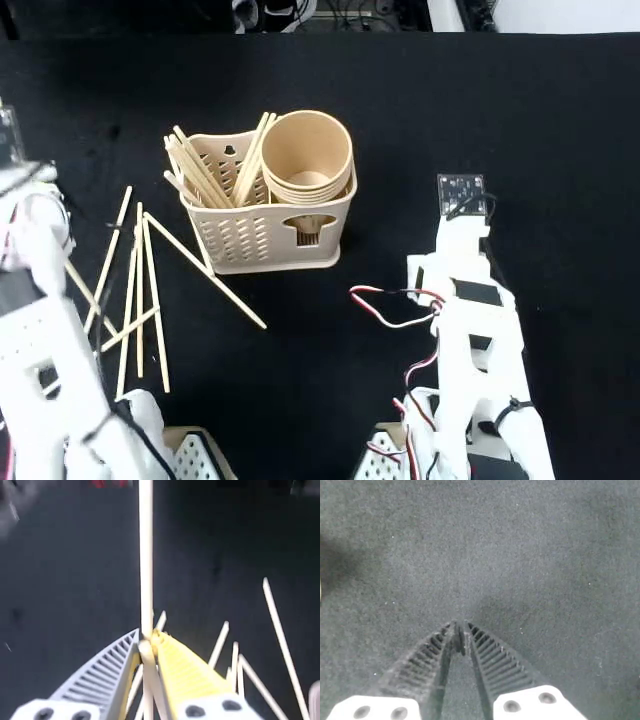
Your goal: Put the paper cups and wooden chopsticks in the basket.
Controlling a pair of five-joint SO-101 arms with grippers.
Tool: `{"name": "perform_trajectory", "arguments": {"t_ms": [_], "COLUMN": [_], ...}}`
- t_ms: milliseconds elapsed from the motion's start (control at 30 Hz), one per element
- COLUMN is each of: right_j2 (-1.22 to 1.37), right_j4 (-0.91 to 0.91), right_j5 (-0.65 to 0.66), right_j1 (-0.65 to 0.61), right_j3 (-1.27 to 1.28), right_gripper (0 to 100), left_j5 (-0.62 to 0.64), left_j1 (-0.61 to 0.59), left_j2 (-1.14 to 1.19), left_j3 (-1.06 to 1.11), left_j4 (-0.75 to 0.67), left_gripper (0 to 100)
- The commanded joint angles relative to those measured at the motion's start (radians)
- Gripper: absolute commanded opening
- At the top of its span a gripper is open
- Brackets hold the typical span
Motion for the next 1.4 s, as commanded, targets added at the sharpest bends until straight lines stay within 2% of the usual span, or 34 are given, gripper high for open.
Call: {"name": "perform_trajectory", "arguments": {"t_ms": [0,167,333,600,733,900,1000,1233,1367], "right_j2": [-0.004,-0.004,-0.004,-0.004,-0.004,-0.004,-0.004,-0.004,-0.004], "right_j4": [-0.011,-0.011,-0.011,-0.011,-0.011,-0.011,-0.011,-0.011,-0.011], "right_j5": [-0.005,-0.005,-0.005,-0.005,-0.005,-0.005,-0.005,-0.005,-0.005], "right_j1": [-0.009,-0.009,-0.008,-0.009,-0.008,-0.008,-0.009,-0.008,-0.006], "right_j3": [-0.005,-0.005,-0.005,-0.005,-0.005,-0.005,-0.005,-0.005,-0.005], "right_gripper": [1.2,1.2,1.2,1.2,1.2,1.2,1.2,1.2,1.2], "left_j5": [0.005,0.005,0.020,0.321,0.436,0.450,0.456,0.456,0.456], "left_j1": [0.036,0.101,0.193,0.343,0.461,0.604,0.616,0.616,0.616], "left_j2": [-0.157,-0.311,-0.483,-0.703,-0.681,-0.572,-0.499,-0.316,-0.247], "left_j3": [0.058,0.145,0.147,0.127,0.143,0.177,0.176,0.186,0.186], "left_j4": [-0.135,-0.304,-0.319,-0.325,-0.321,-0.325,-0.331,-0.522,-0.555], "left_gripper": [3,3,3,3,3,7,7,4,4]}}
